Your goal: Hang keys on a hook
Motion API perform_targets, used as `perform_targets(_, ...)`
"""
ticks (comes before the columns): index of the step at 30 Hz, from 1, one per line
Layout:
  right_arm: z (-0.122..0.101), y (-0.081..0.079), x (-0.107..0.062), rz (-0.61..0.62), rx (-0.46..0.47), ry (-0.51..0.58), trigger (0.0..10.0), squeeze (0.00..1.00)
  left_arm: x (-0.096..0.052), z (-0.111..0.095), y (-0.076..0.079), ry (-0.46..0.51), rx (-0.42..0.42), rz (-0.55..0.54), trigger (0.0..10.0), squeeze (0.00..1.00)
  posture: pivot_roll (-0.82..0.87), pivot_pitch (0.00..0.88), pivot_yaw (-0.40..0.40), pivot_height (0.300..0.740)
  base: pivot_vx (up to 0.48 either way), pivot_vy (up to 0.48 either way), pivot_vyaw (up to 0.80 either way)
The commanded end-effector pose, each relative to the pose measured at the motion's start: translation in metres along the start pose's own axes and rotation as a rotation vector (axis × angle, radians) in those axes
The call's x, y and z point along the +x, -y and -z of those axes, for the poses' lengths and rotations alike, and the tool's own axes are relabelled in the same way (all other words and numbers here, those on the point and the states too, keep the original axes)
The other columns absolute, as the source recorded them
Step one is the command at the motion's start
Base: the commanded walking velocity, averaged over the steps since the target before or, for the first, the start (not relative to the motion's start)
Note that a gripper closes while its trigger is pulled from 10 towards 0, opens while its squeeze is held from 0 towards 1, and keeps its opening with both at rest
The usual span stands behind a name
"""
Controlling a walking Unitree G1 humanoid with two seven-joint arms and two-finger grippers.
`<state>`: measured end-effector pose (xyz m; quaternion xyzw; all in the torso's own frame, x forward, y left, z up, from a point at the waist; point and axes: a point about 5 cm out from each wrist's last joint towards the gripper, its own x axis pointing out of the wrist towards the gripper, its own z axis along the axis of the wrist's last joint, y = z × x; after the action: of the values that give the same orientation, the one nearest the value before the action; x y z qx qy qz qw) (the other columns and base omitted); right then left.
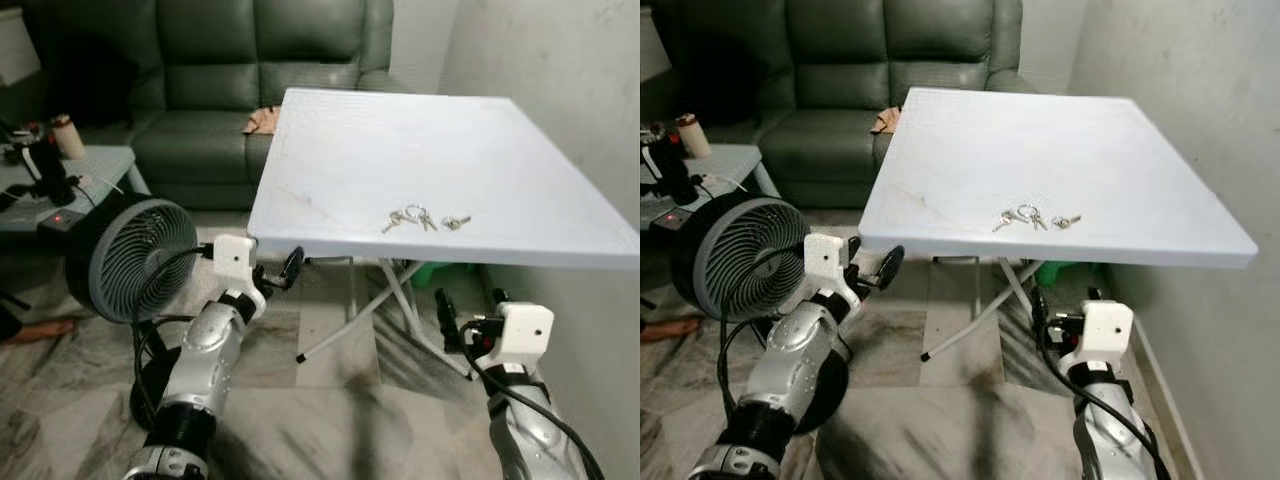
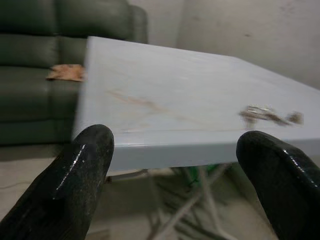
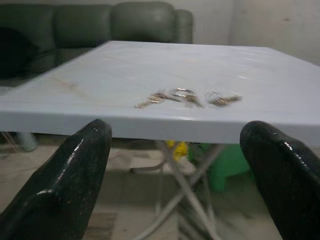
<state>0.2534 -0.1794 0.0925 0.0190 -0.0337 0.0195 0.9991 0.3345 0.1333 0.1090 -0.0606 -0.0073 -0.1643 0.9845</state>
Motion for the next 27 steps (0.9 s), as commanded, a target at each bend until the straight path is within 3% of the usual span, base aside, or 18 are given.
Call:
perform_targets(1,-0.0017,0.0037,0.0005,0.006,-0.009,0.000,10.0,0.00,0.0037,-0.0035,0.0010,0.002,0.008,-0.008,10.0,0.00,-0.01,0.000,-0.019,0.740,0.000,0.000,0.00)
perform_targets(13,-0.0026,0.0032,0.0030,0.007,-0.006,0.001,10.0,0.00,0.0034,-0.0032,0.0005,-0.008,0.007,0.006,10.0,0.00,0.00,0.000,-0.017,0.740,0.000,0.000,0.00)
perform_targets(27,-0.0018,0.0022,0.0022,0.010,0.000,0.001,10.0,0.00,0.0052,-0.0046,0.0025,-0.009,0.007,0.024,10.0,0.00,-0.01,0.000,-0.007,0.740,0.384,0.000,0.00)
